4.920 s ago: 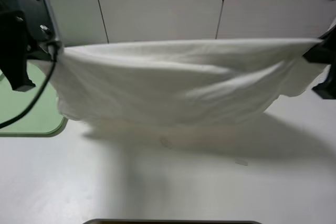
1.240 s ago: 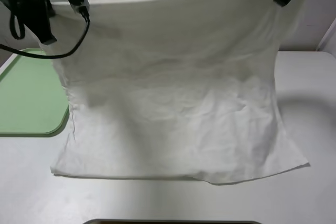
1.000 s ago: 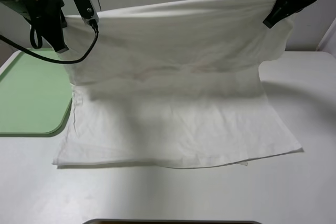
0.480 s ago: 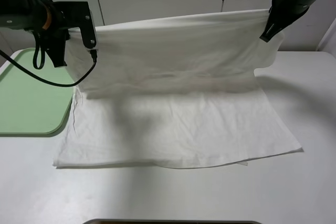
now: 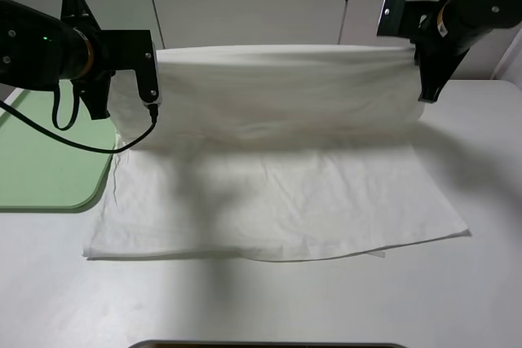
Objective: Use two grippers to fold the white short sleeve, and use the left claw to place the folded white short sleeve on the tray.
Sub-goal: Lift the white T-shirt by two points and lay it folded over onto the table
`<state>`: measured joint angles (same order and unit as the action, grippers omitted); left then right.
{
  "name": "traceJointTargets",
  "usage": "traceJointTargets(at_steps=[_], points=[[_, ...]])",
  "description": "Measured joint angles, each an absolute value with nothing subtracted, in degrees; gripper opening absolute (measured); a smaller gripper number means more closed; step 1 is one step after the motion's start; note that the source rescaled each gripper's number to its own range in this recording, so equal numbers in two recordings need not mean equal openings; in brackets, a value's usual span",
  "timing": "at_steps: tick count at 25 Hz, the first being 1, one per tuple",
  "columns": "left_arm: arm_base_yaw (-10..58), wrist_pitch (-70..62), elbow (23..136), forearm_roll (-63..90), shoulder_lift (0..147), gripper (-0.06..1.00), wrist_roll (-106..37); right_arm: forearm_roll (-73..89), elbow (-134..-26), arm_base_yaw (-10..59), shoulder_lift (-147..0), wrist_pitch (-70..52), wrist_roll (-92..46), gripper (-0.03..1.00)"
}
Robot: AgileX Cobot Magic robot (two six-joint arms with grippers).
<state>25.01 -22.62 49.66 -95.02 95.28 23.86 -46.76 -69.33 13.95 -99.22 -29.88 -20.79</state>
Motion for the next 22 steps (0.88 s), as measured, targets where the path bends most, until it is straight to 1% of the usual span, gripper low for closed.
traceJointTargets(at_steps=[2,4,5,8,11,12,16,20,22], points=[[25.28,-23.06,49.61,-94.32,95.38,0.0,24.21,-46.77,-68.69,14.0,-99.22,-29.61,-21.35,0.02],[26.06,-23.08,48.58,-93.43,95.14,0.0,23.9,-46.7,-63.35,14.55,-99.22,-27.5,-24.25,0.02],[26.62,-22.92,47.75,-93.26,94.9,0.0,23.2,-46.7,-57.65,15.69,-99.18,-26.11,-26.47,0.02],[28.8,-22.22,44.49,-93.02,94.15,0.0,18.73,-46.75,-53.49,17.42,-99.18,-26.23,-28.34,0.02],[29.99,-21.85,42.61,-92.97,93.66,0.0,15.65,-46.83,-52.02,18.55,-99.18,-26.57,-28.69,0.02],[30.77,-21.85,39.94,-92.97,93.3,0.0,11.97,-46.89,-51.43,19.12,-99.18,-26.83,-28.7,0.02],[31.12,-21.13,35.36,-92.9,93.01,0.0,6.35,-47.09,-50.05,21.07,-99.15,-30.37,-30.47,0.02],[31.12,-20.17,33.15,-92.9,92.87,0.0,4.21,-46.03,-49.73,22.38,-98.97,-33.35,-34.09,0.02],[31.12,-18.82,32.63,-91.65,90.41,0.0,3.72,-45.22,-49.69,22.91,-98.35,-34.13,-35.4,0.02]])
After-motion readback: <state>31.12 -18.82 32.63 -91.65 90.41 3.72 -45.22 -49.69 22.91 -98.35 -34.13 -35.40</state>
